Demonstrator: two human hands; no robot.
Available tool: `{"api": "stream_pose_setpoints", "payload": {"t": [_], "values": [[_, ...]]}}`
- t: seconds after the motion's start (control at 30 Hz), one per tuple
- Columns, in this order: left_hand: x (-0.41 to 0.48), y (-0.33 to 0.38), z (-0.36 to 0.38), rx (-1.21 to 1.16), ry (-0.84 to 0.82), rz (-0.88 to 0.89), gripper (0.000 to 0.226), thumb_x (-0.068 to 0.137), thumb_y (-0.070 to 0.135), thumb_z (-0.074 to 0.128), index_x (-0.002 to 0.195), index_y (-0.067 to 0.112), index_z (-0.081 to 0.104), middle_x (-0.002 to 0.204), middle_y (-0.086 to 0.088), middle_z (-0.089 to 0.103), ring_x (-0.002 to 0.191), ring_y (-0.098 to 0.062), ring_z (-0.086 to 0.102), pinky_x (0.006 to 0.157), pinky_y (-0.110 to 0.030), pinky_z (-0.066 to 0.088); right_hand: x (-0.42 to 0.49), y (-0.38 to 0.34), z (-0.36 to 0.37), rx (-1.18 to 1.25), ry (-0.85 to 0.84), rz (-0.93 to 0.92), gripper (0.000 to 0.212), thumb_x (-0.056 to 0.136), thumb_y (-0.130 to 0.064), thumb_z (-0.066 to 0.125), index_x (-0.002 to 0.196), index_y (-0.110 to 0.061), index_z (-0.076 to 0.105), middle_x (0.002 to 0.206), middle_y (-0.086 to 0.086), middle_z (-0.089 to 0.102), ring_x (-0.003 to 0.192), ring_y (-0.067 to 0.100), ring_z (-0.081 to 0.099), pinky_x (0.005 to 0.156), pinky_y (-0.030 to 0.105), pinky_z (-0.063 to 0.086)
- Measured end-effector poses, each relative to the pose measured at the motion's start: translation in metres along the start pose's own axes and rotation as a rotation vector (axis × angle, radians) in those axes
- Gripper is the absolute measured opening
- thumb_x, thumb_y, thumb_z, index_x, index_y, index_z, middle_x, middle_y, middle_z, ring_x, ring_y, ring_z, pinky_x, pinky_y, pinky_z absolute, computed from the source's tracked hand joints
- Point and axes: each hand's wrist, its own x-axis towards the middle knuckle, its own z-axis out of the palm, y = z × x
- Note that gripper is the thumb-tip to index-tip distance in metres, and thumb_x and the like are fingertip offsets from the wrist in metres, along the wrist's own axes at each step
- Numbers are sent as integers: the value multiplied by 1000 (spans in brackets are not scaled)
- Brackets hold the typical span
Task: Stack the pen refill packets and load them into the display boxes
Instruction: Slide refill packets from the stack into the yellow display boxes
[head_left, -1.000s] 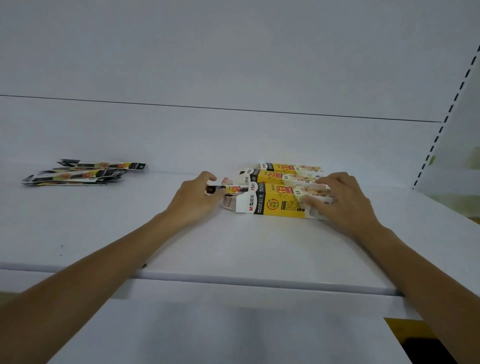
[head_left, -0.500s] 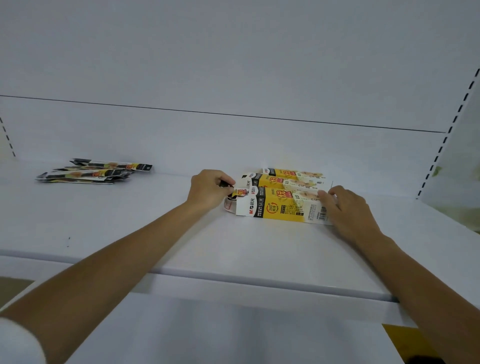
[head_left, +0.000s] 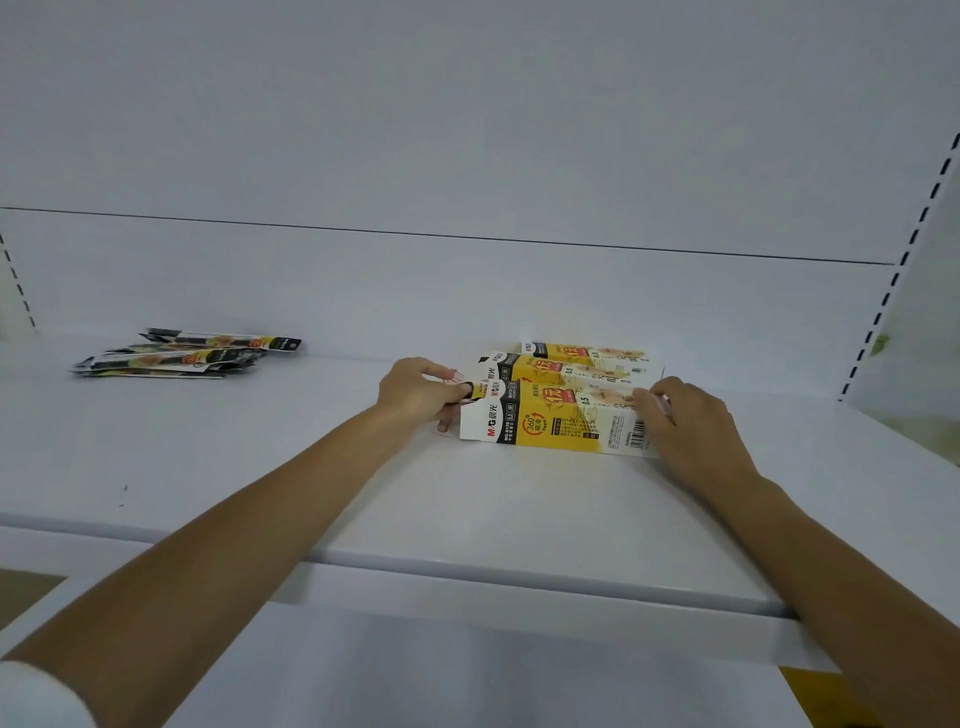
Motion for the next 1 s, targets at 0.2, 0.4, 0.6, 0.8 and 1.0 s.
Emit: {"api": "stream_pose_setpoints", "payload": {"t": [0.2,0.4,0.6,0.8,1.0], "values": [[-1,2,11,69,-18,-10,21,79,10,72,95,8,58,108,-8,62,54,-20,57,39,-18,40,0,-3,2,-21,-7,-37,34,95,-39,40,93,-6,50,88,10,56,78,25,53,62,32,36],[1,5,10,206,-63,10,18,86,20,62,100,13,54,104,-4,62,52,-16,49,40,-20,29,1,-5,3,4,8,-60,34,93,-36,44,89,-3,51,87,13,61,79,29,57,66,40,46],[-6,5,1,3,-151,-25,29,87,17,63,111,6,53,77,-12,62,35,-11,45,42,-24,26,1,-5,2,24,23,-34,34,93,-38,42,89,-6,50,85,12,60,78,27,55,62,33,39],[-14,1,0,43,35,88,12,79,9,69,88,7,61,52,-3,58,32,-10,49,36,-20,36,1,1,2,26,19,-32,37,92,-44,40,89,-8,50,89,11,59,80,25,53,66,32,37],[-15,-4,-5,103,-46,148,13,84,17,65,81,6,71,37,8,50,35,-13,42,47,-20,37,-3,0,-5,59,-94,-39,61,75,-70,44,99,-15,51,100,-1,56,92,19,52,73,29,40]]}}
